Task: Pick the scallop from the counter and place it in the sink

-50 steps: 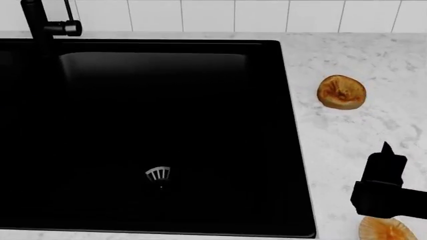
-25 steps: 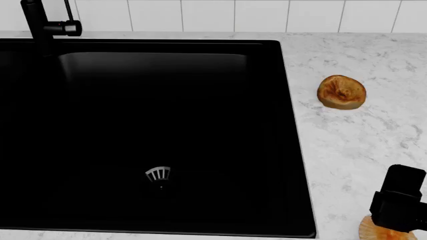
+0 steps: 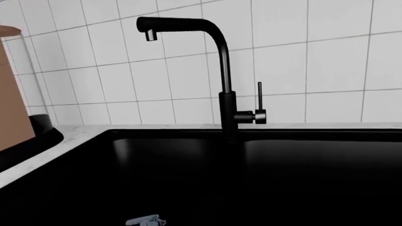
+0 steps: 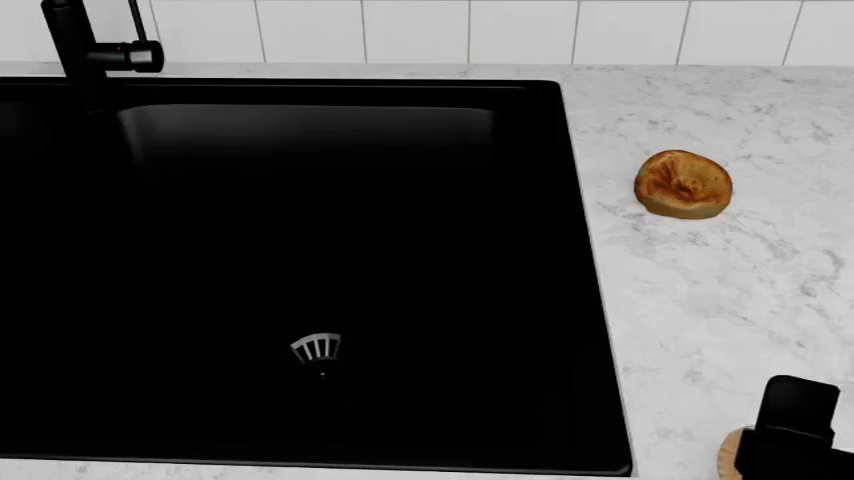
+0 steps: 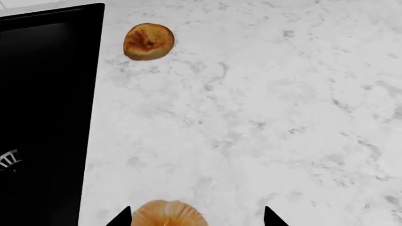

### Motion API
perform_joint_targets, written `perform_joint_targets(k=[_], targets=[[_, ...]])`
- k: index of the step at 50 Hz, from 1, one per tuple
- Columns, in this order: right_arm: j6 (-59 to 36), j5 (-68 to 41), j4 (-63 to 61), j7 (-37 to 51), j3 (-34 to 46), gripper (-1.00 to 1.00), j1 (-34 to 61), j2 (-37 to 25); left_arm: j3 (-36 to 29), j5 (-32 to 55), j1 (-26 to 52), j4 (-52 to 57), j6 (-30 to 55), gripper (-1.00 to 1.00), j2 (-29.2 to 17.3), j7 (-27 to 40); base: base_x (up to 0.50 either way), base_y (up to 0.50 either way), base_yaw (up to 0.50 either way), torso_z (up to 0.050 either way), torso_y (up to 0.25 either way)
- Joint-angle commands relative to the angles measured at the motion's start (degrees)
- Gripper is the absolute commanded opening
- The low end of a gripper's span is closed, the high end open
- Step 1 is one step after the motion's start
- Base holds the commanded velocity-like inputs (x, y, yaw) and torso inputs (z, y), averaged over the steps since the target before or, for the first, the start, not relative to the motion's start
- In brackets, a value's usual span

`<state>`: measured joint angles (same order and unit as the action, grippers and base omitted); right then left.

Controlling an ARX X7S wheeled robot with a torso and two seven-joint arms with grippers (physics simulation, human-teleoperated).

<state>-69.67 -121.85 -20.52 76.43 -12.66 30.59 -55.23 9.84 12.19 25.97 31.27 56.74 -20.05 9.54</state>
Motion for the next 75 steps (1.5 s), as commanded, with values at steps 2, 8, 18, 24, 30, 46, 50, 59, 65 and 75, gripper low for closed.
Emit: perform_joint_targets(k=[2,8,18,24,30,46,50,59,65,75], targets=[[0.6,0.8,-0.1,-1.4,-0.4,1.00,-3.1,1.4,-0.5,0.0,-0.3,-0.5,-0.3,1.00,0.0,0.2,0.00,0.00,0.00,0.000,0.000],[-0.3,2.6,0.7,-4.0,-0.3,1.00,-3.1,2.4,-0.5,0.1,-0.1,0.0,0.4,1.00,-0.3,0.3,0.00,0.00,0.00,0.000,0.000],[-1.7,5.6,1.8,-7.6,0.0,1.00,-2.9,3.3,-0.9,0.3,0.4,0.4,1.1,1.00,-0.5,0.5,0.00,0.00,0.00,0.000,0.000],[-2.8,8.2,3.2,-10.3,0.4,1.00,-2.3,3.7,-1.0,0.3,0.5,0.2,0.9,1.00,-0.6,0.5,0.00,0.00,0.00,0.000,0.000],[-3.3,9.5,3.6,-11.6,1.3,1.00,-1.9,4.1,-0.8,0.4,0.1,0.2,0.7,1.00,-0.7,0.6,0.00,0.00,0.00,0.000,0.000],[-3.1,10.1,3.6,-12.5,3.1,1.00,-1.4,4.6,-0.8,0.5,-0.4,0.0,0.1,1.00,-0.8,0.8,0.00,0.00,0.00,0.000,0.000],[-3.1,10.5,3.5,-13.0,3.1,1.00,-1.8,4.6,-0.9,0.6,-0.3,0.4,0.7,1.00,-0.8,1.0,0.00,0.00,0.00,0.000,0.000],[-2.8,11.0,3.4,-13.8,2.8,1.00,-3.1,4.7,-1.0,0.7,-0.5,0.0,0.2,1.00,-0.7,1.1,0.00,0.00,0.00,0.000,0.000],[-2.6,11.6,3.2,-14.3,2.7,1.00,-3.7,4.8,-0.9,0.7,-0.9,-0.3,-0.4,1.00,-0.7,1.1,0.00,0.00,0.00,0.000,0.000],[-2.4,14.0,3.0,-16.8,1.7,1.00,-5.7,5.6,-1.1,0.8,-0.9,0.2,0.1,1.00,-0.7,1.4,0.00,0.00,0.00,0.000,0.000]])
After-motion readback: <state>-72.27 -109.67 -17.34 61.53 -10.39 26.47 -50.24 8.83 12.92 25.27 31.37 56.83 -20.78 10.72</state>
